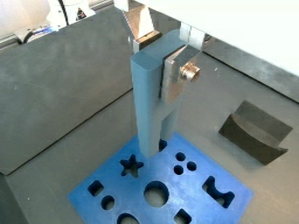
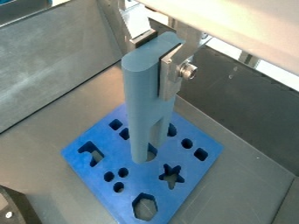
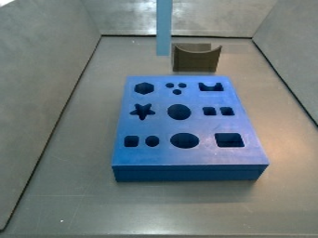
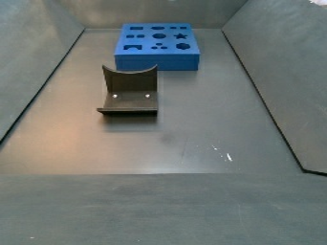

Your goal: Insert the square-circle object.

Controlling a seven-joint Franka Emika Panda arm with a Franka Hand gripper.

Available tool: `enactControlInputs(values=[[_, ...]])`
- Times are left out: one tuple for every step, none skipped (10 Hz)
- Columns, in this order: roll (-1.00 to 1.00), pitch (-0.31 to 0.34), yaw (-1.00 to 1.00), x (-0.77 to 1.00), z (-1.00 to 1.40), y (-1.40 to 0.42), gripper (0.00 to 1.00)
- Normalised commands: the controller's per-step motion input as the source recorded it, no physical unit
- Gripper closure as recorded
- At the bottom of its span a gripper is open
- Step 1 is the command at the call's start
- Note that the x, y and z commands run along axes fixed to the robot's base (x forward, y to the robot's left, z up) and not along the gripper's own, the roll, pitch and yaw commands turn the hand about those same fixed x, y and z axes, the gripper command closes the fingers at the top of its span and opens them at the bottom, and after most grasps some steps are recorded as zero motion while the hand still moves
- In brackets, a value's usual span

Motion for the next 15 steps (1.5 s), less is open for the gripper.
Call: enactControlInputs(values=[[0.0, -0.011, -0.06, -0.33, -0.06, -0.03, 1.0], [-0.08, -0.089, -0.87, -0.17, -0.32, -0.05, 1.0], [-0.06, -0.101, -1.0, 0.0, -0.33, -0.02, 1.0], [-0.09, -0.1, -1.0, 0.0, -0.29, -0.04, 1.0], [-0.1, -0.086, -0.99, 0.0, -0.27, -0.05, 1.0], [-0.11, -0.111, -0.96, -0.01, -0.28, -0.07, 1.0], [-0.11, -0.126, -0.92, -0.01, -0.28, -0.12, 1.0], [-0.03, -0.034, -0.75, 0.0, -0.14, -0.42, 1.0], [0.0, 0.0, -0.66, 0.0, -0.11, -0.58, 1.0], [0.0, 0.0, -0.6, 0.0, -0.1, -0.65, 1.0], [0.0, 0.0, -0.58, 0.0, -0.11, -0.69, 1.0], [0.0, 0.0, -0.59, 0.0, -0.12, -0.68, 1.0], [0.0, -0.007, -0.82, 0.0, -0.17, -0.43, 1.0], [0.0, -0.009, -0.89, 0.0, -0.2, -0.35, 1.0], [0.0, -0.013, -0.91, 0.0, -0.21, -0.32, 1.0]])
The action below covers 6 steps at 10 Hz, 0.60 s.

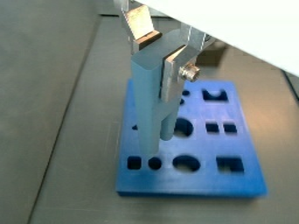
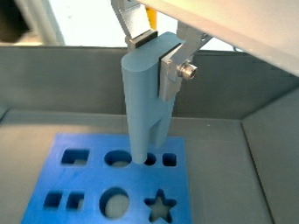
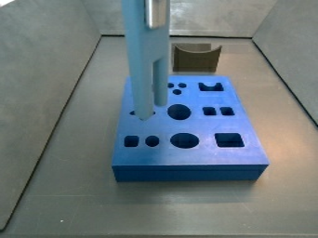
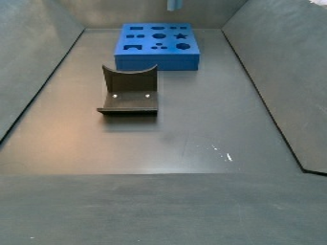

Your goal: Insert the square-circle object.

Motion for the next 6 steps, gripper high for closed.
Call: enactControlInputs(values=[[0.0, -0.011, -1.0, 0.0, -0.31, -0.13, 1.0], [0.0, 0.0, -1.0, 0.0, -0.41, -0.06, 1.0], [0.01, 0.0, -1.0, 0.0, -0.44, -0.02, 1.0], [0.08, 0.0, -1.0, -0.02, -0.3, 0.0, 1.0], [0.11, 0.009, -1.0, -0.04, -0.23, 0.0, 1.0], [0.13, 0.026, -1.0, -0.06, -0.18, -0.01, 1.0]])
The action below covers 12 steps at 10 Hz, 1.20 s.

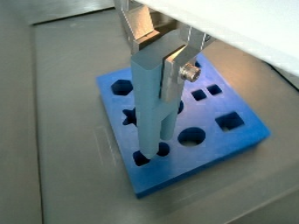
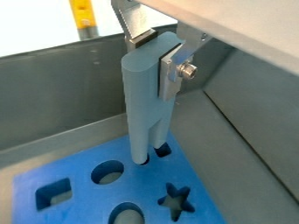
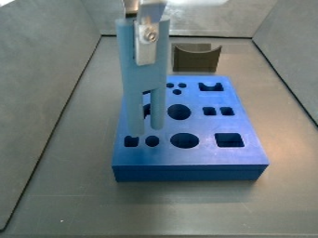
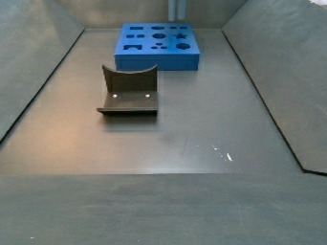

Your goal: Insert the square-circle object.

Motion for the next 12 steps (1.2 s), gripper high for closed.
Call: enactControlInputs(values=[[0.13, 0.026, -1.0, -0.07, -0.18, -0.01, 1.0], [0.13, 0.026, -1.0, -0.07, -0.18, -0.01, 1.0], [0.13, 0.027, -1.0, -0.07, -0.17, -0.01, 1.0], [0.14, 0.056, -0.96, -0.07, -0.12, -0.11, 1.0], [0.13, 0.066, -0.87, -0.02, -0.09, -0.27, 1.0], [0.12, 0.09, -0.79, 0.0, -0.09, -0.31, 1.0], [0.14, 0.069, -0.26, 0.15, -0.07, -0.09, 1.0], [0.1, 0.006, 0.0, 0.0, -0.15, 0.0, 1.0], [0.11, 0.017, 0.0, 0.01, -0.25, 0.0, 1.0], [0.02, 0.0, 0.09, 0.0, -0.32, 0.0, 1.0], [0.04, 0.0, 0.14, 0.0, -0.31, 0.0, 1.0], [0.05, 0.004, 0.14, 0.05, -0.31, 0.0, 1.0]])
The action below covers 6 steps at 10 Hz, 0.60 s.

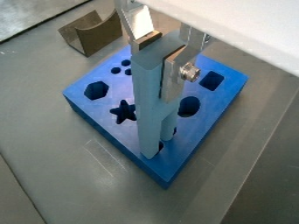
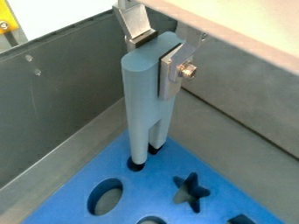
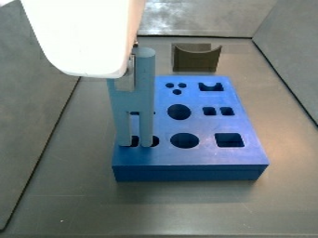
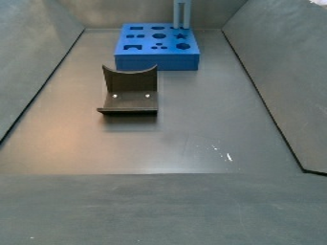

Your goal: Insert the square-circle object.

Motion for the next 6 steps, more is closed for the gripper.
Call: enactControlInputs(values=[[0.01, 0.05, 0.01, 0.25, -0.38, -0.01, 1.0], [0.0, 0.093, 0.0, 0.39, -0.43, -0.01, 1.0], [0.02, 0.11, 0.0, 0.41, -0.44, 0.0, 1.0], [0.02, 0.091, 0.0, 0.33, -0.43, 0.0, 1.0], [0.0, 0.021, 0.0, 0.2, -0.43, -0.01, 1.0], [0.0, 0.0, 0.0, 0.0, -0.41, 0.0, 1.0]])
